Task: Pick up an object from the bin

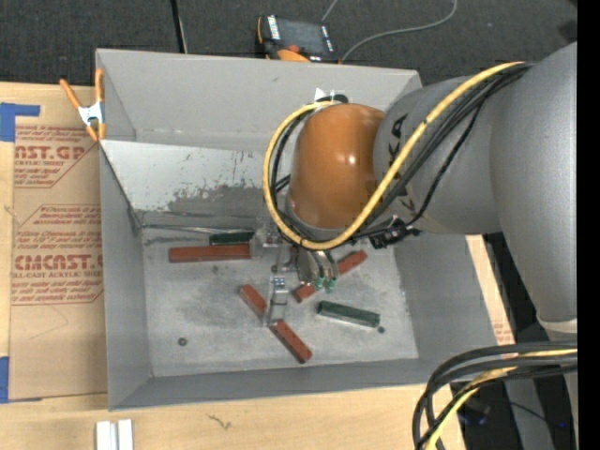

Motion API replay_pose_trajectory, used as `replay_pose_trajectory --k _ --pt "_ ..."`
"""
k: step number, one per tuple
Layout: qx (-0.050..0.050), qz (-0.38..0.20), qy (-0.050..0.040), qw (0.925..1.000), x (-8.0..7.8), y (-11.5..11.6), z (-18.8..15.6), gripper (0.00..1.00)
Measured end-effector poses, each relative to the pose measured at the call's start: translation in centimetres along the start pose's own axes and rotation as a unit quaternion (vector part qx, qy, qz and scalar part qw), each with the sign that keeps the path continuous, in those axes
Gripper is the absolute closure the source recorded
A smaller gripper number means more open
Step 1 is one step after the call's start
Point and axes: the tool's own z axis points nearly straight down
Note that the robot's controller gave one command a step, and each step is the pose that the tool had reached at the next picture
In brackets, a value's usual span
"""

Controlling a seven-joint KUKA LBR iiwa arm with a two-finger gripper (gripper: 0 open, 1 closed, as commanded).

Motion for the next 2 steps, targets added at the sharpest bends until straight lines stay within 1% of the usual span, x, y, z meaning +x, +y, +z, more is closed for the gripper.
replay_pose_trajectory --k 1,2 --pt "0.0 0.0 0.0 1.0 0.0 0.0 0.0 1.0" --pt "0.0 0.0 0.0 1.0 0.0 0.01 0.0 0.0"
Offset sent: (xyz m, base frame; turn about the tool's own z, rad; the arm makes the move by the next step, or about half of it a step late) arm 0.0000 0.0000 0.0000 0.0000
